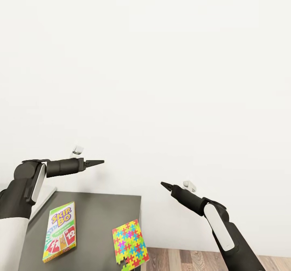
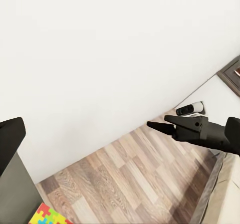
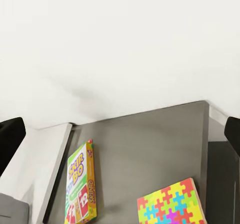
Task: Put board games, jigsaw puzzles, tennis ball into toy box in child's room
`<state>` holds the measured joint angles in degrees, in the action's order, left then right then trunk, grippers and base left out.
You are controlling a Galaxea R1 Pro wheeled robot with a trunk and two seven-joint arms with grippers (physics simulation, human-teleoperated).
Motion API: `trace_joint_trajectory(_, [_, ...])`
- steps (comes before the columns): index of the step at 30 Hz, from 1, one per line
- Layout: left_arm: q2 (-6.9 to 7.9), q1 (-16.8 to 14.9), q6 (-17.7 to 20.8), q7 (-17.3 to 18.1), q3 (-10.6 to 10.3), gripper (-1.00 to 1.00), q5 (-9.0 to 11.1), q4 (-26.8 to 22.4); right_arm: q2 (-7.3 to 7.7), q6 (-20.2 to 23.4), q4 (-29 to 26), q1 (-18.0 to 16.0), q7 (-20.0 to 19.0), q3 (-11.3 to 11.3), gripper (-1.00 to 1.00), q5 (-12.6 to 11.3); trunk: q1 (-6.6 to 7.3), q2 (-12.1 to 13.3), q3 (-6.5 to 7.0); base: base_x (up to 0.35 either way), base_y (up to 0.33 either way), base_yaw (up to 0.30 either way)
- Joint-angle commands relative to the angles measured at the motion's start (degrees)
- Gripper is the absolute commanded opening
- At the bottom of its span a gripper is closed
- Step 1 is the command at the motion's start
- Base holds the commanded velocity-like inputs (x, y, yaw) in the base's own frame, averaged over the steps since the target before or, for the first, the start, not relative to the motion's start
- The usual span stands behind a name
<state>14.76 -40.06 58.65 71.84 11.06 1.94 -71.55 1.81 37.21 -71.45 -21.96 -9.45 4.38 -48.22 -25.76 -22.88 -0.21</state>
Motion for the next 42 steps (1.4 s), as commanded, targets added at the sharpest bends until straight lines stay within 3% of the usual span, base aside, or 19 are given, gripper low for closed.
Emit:
trace_joint_trajectory(1, [0.01, -0.02, 0.58, 0.05, 0.01, 1.00, 0.20, 0.01, 0.05, 0.15, -0.01, -0.02, -0.13, 0.02, 1.00, 0.05, -0.02, -0.04, 0.07, 0.000, 0.000, 0.000])
trace_joint_trajectory(18, [0.01, -0.02, 0.58, 0.13, 0.01, 1.00, 0.26, 0.01, 0.17, 0.14, -0.03, -0.02, -0.13, 0.02, 1.00, 0.06, -0.02, -0.04, 0.52, 0.000, 0.000, 0.000])
trace_joint_trajectory(42, [-0.05, -0.02, 0.74, -0.08, 0.42, 1.00, 0.18, 0.01, 0.17, 0.14, -0.01, -0.02, -0.13, 0.01, 1.00, 0.04, -5.30, -9.66, -3.79, 0.000, 0.000, 0.000])
